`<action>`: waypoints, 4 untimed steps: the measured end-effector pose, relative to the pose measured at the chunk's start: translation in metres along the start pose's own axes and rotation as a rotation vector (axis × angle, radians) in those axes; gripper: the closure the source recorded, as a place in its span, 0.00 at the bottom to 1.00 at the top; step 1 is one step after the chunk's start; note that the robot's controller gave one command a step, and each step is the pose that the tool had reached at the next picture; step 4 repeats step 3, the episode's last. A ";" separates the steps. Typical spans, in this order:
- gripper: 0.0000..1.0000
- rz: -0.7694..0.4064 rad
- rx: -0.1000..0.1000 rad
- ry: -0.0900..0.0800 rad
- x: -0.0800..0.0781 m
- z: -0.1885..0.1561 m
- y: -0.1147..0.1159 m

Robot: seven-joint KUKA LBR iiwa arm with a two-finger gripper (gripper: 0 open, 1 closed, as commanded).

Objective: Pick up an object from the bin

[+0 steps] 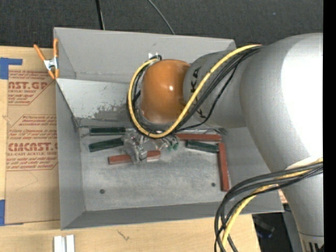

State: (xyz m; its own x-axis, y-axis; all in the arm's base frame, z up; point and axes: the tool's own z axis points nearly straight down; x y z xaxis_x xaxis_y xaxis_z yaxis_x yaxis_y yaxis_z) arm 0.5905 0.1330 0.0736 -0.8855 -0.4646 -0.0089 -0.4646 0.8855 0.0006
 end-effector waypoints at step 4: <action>1.00 0.001 -0.001 0.006 0.002 0.003 0.000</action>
Offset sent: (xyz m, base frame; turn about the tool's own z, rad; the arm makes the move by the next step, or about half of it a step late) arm 0.0000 0.0000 0.0000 0.0000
